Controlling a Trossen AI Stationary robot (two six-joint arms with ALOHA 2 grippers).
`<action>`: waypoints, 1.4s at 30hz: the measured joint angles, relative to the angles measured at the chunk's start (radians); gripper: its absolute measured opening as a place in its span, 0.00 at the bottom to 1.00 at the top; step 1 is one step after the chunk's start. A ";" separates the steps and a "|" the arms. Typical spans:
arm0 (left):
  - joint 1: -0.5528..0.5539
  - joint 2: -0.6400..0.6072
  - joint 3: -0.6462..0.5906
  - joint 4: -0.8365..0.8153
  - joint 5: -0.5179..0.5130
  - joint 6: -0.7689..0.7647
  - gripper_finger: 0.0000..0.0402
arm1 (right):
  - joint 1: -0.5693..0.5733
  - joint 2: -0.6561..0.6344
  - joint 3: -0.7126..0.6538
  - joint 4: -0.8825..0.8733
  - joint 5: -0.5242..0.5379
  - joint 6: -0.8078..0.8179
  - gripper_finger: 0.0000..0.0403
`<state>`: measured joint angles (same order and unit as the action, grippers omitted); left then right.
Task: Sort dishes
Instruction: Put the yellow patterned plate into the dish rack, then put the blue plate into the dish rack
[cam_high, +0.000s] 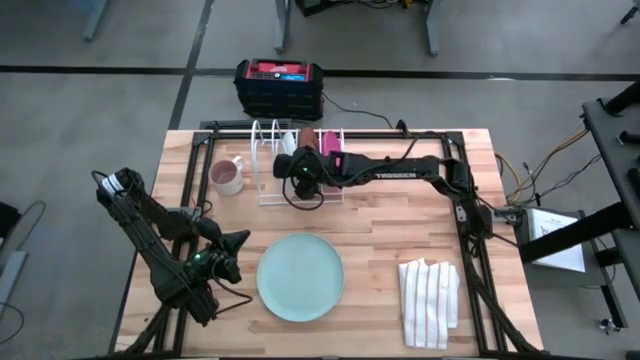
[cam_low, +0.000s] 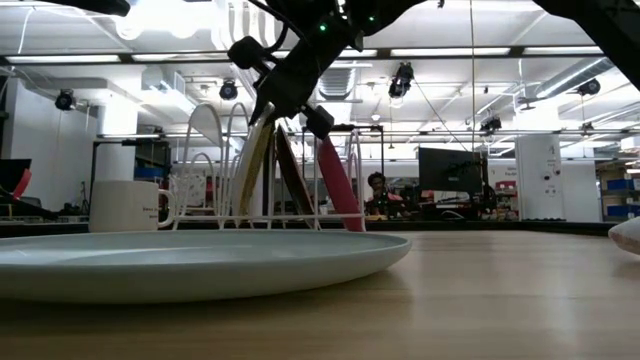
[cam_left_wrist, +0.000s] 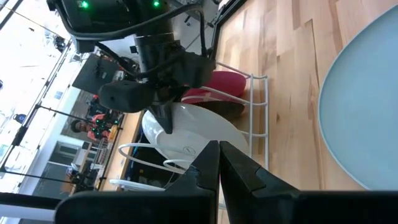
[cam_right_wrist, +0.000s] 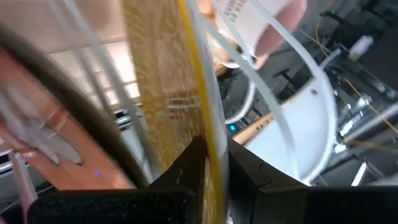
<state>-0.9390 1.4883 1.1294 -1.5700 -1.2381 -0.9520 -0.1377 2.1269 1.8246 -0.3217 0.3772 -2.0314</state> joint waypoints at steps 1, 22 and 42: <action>0.000 0.000 0.000 0.000 0.000 0.000 0.00 | 0.002 0.000 0.000 0.011 0.001 0.014 0.09; 0.000 0.000 0.000 0.003 0.000 0.000 0.00 | 0.010 -0.007 0.001 0.026 0.018 0.063 0.28; 0.000 0.000 0.000 0.003 0.000 0.000 0.00 | 0.031 -0.050 0.001 0.064 0.054 0.125 0.25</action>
<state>-0.9386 1.4887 1.1290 -1.5669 -1.2377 -0.9524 -0.1066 2.0765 1.8256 -0.2582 0.4309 -1.9066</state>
